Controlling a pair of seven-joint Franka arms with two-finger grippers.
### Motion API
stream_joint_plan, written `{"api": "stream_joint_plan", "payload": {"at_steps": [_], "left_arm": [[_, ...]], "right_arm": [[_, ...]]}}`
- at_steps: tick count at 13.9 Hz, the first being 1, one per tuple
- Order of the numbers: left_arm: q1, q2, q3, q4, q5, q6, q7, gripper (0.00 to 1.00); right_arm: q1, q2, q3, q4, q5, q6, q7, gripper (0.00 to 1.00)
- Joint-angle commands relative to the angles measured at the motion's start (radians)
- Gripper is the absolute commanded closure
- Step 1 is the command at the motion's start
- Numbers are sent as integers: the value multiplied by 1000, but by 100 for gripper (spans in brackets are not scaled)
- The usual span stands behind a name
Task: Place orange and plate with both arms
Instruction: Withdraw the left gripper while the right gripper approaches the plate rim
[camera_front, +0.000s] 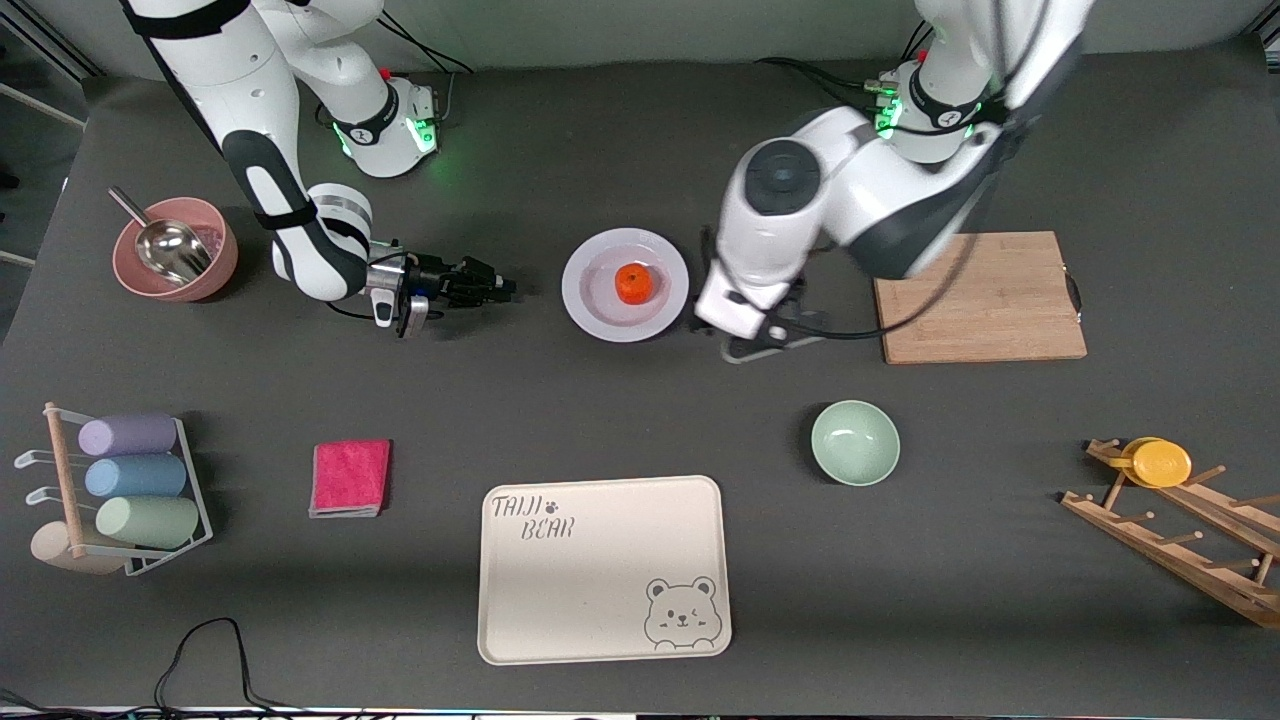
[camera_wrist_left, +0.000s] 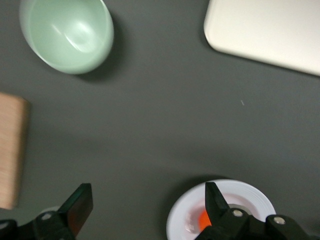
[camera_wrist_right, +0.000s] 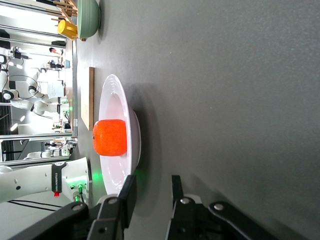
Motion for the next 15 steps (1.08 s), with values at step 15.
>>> {"api": "stream_joint_plan", "payload": {"at_steps": [15], "left_arm": [[714, -335, 27, 48, -212, -427, 1104, 0]], "right_arm": [[44, 107, 149, 67, 288, -33, -143, 65]]}}
